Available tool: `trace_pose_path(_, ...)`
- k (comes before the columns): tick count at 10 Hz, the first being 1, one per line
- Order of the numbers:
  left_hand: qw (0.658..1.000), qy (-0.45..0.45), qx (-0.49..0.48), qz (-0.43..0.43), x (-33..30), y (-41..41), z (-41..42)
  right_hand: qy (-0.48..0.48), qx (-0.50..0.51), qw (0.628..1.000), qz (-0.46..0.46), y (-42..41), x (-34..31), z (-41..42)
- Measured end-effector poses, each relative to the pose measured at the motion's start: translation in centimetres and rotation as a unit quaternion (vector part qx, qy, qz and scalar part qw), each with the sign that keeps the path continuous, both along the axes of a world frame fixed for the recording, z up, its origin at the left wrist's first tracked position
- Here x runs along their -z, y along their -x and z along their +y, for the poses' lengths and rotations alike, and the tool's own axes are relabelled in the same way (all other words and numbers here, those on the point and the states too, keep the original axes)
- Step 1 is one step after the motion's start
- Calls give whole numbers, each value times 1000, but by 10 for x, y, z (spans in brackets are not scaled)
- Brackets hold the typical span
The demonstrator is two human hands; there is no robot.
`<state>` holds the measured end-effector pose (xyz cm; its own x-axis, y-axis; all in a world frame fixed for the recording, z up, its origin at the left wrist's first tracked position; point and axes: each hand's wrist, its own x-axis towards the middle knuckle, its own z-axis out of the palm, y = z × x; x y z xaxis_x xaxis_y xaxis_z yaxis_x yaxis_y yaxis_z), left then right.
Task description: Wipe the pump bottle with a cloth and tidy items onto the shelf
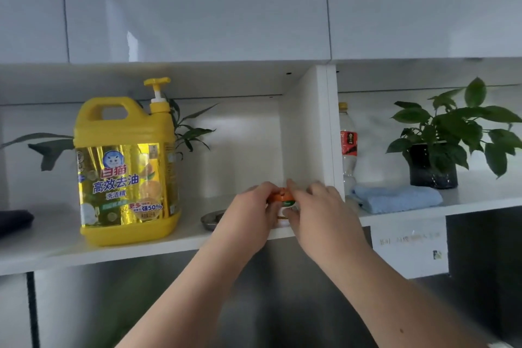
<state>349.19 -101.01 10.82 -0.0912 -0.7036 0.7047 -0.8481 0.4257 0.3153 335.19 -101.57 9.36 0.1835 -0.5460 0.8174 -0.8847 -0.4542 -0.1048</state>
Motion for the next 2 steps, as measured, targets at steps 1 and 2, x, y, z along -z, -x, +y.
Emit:
trace_pose_path(1, 999, 31, -3, -7, 3, 0, 8, 19, -19, 999, -28, 5, 1, 11)
trace_pose_path(2, 997, 67, -30, -17, 7, 4, 24, 64, -59, 992, -94, 23, 11, 23)
